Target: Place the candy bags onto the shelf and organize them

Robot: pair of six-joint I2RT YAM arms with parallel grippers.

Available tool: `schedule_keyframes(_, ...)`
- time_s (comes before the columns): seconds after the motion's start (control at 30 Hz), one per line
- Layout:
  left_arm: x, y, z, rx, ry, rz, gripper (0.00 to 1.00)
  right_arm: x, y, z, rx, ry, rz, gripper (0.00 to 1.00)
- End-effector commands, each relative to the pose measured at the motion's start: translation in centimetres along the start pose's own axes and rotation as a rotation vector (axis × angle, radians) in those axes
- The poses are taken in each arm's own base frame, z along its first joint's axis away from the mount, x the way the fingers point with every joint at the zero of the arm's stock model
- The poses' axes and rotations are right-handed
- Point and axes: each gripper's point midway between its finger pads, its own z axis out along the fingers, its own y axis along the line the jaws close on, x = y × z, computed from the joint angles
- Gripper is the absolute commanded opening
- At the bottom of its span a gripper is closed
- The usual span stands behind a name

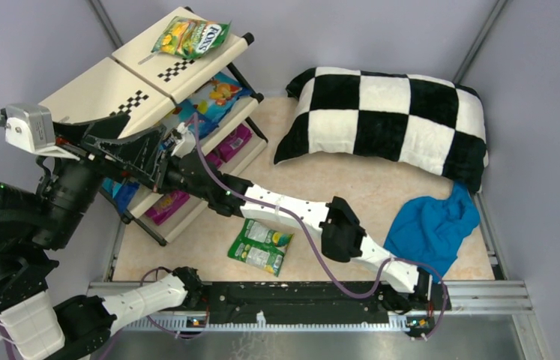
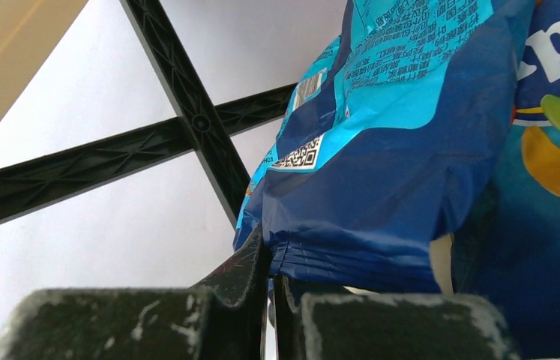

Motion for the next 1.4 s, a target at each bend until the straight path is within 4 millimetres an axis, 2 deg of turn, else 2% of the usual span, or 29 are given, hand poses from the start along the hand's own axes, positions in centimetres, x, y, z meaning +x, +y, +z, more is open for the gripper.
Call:
schedule_keyframes(0.0,-0.1,-0.3,0.2,0.012,-0.012,-0.022,0.85,-3.2,3.6,-0.6,-0.092,-0.064,-0.028,0.01)
schedule_keyframes(0.17,0.4,-0.9,0.7,0.034,-0.002,-0.037,0.85,-3.1,3.2,-0.8,-0.087,-0.02,-0.032,0.17)
schedule_keyframes(0.3,0.7,-1.5,1.0,0.052,0.007,-0.059,0.85,-3.7,4.7,-2.2,-0.084,0.018,-0.076,0.35)
schedule_keyframes(0.37,0.9,-1.9,1.2,0.069,0.014,-0.073,0.85,-3.1,5.0,-3.3,-0.09,0.064,-0.098,0.45)
schedule_keyframes(0.47,1.4,-2.3,1.7,0.081,0.029,-0.084,0.85,-2.8,5.7,-5.1,-0.101,0.118,-0.125,0.58)
schedule_keyframes(0.63,3.4,-2.5,2.5,0.077,0.075,-0.091,0.86,-2.4,5.8,-8.7,-0.077,0.2,-0.185,0.74)
schedule_keyframes(0.77,5.5,-2.9,3.2,0.084,0.125,-0.1,0.87,-2.8,4.5,-12.3,-0.071,0.197,-0.211,0.84)
schedule_keyframes(0.8,5.9,-3.0,3.4,0.085,0.136,-0.102,0.87,-3.7,4.9,-13.6,-0.087,0.177,-0.21,0.86)
schedule_keyframes(0.83,6.3,-3.1,3.5,0.086,0.147,-0.104,0.87,-3.8,4.1,-14.6,-0.08,0.17,-0.202,0.88)
schedule_keyframes(0.97,7.2,-3.6,3.9,0.101,0.172,-0.121,0.88,-6.3,-0.3,-16.4,-0.053,0.108,-0.076,0.9)
schedule_keyframes(1.07,7.4,-4.0,4.0,0.12,0.166,-0.139,0.88,-7.4,-2.0,-16.3,-0.107,0.078,0.044,0.9)
schedule_keyframes(1.2,7.3,-4.3,4.0,0.132,0.164,-0.151,0.89,-8.1,-2.5,-14.2,-0.167,0.04,0.124,0.89)
schedule_keyframes(1.37,6.6,-4.3,3.9,0.134,0.158,-0.149,0.89,-7.8,-4.2,-11.1,-0.224,-0.009,0.269,0.72)
